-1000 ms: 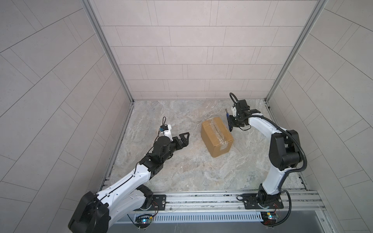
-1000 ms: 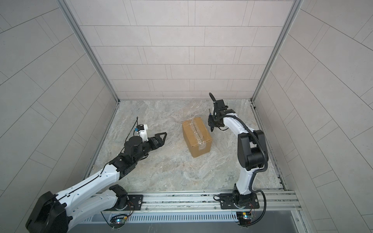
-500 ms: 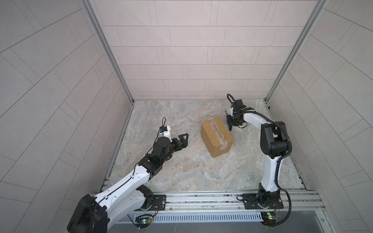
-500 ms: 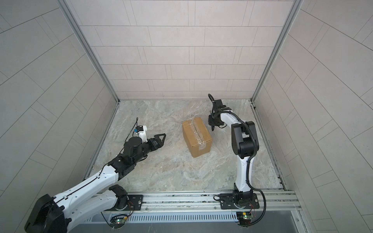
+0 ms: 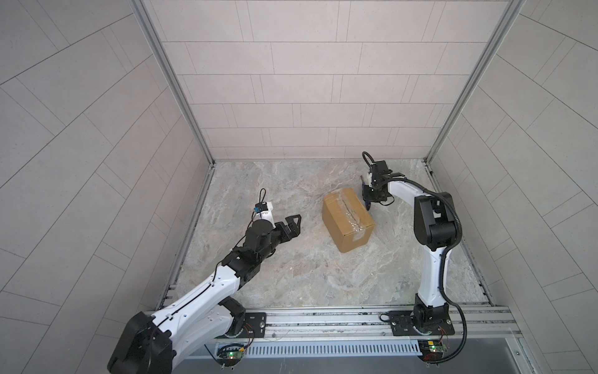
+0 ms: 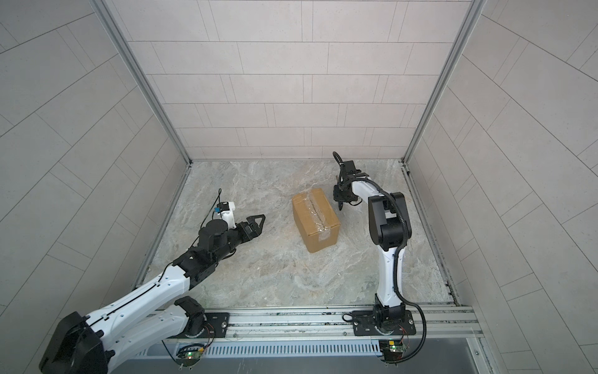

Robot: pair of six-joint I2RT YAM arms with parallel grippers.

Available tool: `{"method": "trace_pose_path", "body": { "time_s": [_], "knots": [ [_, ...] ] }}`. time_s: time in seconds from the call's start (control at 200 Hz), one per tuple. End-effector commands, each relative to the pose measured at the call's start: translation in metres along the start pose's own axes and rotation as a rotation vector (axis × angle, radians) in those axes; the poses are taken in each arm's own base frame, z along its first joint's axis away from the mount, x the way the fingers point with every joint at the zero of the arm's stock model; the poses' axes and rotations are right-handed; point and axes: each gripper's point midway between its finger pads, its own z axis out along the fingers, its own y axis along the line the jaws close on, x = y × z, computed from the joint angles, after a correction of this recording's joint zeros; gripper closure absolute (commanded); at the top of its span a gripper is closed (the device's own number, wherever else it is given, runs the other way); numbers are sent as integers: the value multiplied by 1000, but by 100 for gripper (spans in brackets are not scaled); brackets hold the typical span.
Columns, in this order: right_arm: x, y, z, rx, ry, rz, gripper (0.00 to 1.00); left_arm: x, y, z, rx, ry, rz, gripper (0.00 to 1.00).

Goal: Unpack the express box
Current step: 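Lower the blue cutter onto the table beyond the box with the right gripper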

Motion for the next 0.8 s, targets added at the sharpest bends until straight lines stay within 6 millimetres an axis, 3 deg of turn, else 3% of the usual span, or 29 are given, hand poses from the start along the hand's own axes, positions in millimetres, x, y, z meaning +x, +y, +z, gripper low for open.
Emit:
{"method": "trace_pose_path", "body": {
  "time_s": [0.0,0.16,0.496,0.606,0.796],
  "knots": [
    [10,-10,11,36,48,2,88,-6,0,-4,-5,-19,19,0],
    [11,-19,14,87,68,22,77,-8,-1,-4,-4,-21,17,0],
    [17,-20,14,98,97,56,65,-7,-1,-3,-2,-18,14,0],
    [3,-15,-7,75,48,70,58,-7,-1,-2,-4,-15,16,0],
    [-20,-11,-68,39,-100,153,49,-8,-1,0,-3,-16,20,0]
  ]
}}
